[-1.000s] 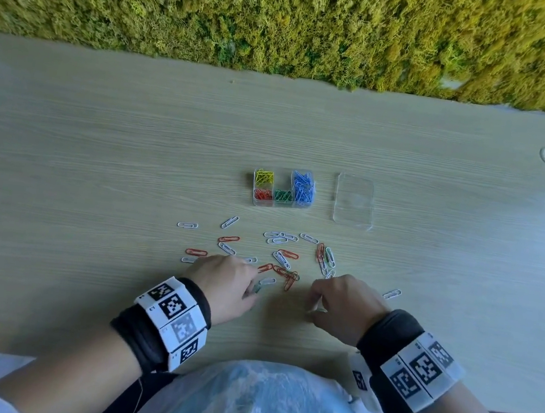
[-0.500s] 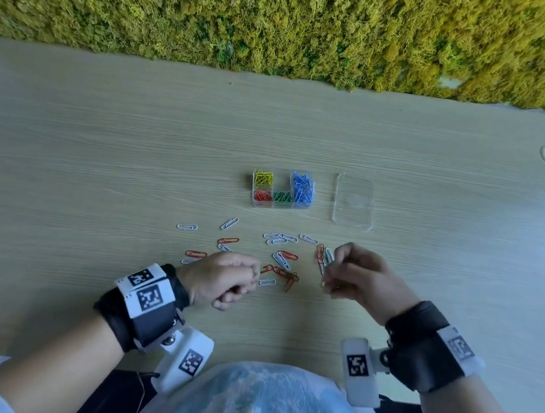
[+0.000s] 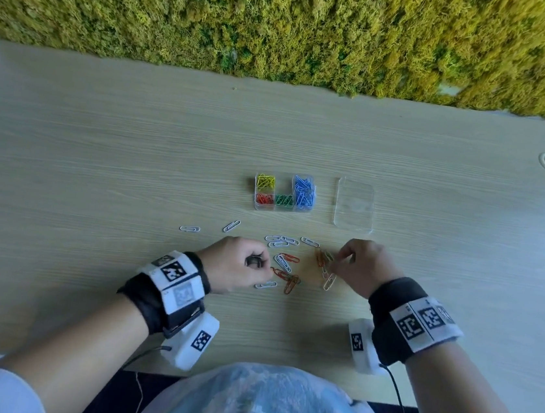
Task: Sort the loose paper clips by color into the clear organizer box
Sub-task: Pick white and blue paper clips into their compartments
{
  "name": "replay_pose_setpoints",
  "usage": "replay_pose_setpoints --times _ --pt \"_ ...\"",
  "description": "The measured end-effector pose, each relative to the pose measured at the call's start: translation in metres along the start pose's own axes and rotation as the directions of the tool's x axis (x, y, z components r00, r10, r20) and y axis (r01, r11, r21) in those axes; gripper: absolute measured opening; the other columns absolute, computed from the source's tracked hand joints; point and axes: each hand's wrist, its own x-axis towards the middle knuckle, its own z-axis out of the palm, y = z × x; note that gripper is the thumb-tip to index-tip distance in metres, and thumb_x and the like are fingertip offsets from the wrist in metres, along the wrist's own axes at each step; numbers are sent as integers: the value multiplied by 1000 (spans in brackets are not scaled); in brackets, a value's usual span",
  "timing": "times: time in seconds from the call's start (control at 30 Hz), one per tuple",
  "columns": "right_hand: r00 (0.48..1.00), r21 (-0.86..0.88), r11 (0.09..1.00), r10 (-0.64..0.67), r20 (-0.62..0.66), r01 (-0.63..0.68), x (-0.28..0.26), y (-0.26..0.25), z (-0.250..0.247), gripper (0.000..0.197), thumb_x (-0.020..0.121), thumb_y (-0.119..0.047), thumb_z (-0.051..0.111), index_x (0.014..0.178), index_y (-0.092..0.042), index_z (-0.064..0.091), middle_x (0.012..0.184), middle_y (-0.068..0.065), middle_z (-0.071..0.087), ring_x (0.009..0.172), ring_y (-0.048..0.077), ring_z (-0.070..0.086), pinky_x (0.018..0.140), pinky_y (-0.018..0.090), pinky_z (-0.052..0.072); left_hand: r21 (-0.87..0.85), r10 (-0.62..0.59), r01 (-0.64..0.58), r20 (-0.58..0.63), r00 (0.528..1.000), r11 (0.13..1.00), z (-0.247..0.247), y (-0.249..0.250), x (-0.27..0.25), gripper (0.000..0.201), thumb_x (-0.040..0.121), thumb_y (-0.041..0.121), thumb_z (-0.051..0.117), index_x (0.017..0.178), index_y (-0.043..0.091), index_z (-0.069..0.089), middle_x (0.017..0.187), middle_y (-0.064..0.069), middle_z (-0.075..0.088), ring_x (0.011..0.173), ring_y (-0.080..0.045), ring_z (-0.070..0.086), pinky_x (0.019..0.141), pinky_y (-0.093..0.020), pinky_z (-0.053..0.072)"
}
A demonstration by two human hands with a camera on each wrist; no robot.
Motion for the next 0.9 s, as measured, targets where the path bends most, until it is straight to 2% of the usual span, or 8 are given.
replay_pose_setpoints --times 0.07,0.2,0.3,0.37,0.43,0.53,0.73,0.9 --pt "1000 -45 999 14 -7 -14 0 0 -1 10 84 -28 64 83 -18 61 70 -7 50 68 13 49 47 19 32 136 29 -25 -27 999 990 1 10 4 16 89 28 56 76 21 62 59 12 51 52 -6 42 55 -20 37" --pt "999 -80 996 30 -42 -33 -2 2 -6 10 86 -25 61 80 -19 55 80 0 56 72 18 52 49 23 36 288 8 -8 1 1000 958 3 27 16 27 94 18 37 89 23 63 55 11 49 43 -9 39 46 -22 31" --pt "997 -28 998 -53 -62 52 -2 -3 -8 5 86 -20 60 83 -22 57 80 -1 57 71 17 55 56 25 45 418 11 -13 8 1000 908 5 36 18 25 91 17 39 89 25 63 58 14 49 48 -6 41 48 -21 30" --pt "995 -34 994 -101 -27 100 -3 -8 -7 8 86 -17 60 87 -24 63 81 -2 57 71 16 56 60 26 49 503 10 -19 22 1000 864 7 40 19 20 88 21 47 92 28 65 65 14 55 57 -8 50 53 -20 36" --pt "994 -84 990 -109 2 109 -2 -12 -5 9 87 -21 61 93 -21 68 85 0 60 74 16 56 64 25 49 560 18 -35 35 999 828 8 41 19 15 87 27 53 94 31 65 86 10 66 79 -15 61 68 -24 47" --pt "995 -123 987 -99 3 99 -1 -16 -3 14 88 -24 61 95 -14 69 90 3 63 75 15 52 63 23 43 606 37 -52 38 999 794 10 42 20 14 86 27 57 96 30 66 101 5 69 92 -20 64 75 -29 48" --pt "998 -142 988 -54 39 59 1 -17 -4 17 87 -23 60 97 -11 68 64 -6 46 53 6 40 44 16 30 674 56 -71 45 997 736 9 42 20 13 86 20 55 92 23 66 92 3 65 74 -16 50 67 -26 39" --pt "996 -147 985 -85 28 88 -4 -19 -5 18 86 -20 60 103 -15 62 83 1 58 71 16 50 55 22 38 671 7 -26 31 999 741 4 37 15 15 83 20 52 91 26 63 81 7 54 75 -16 50 68 -27 39"
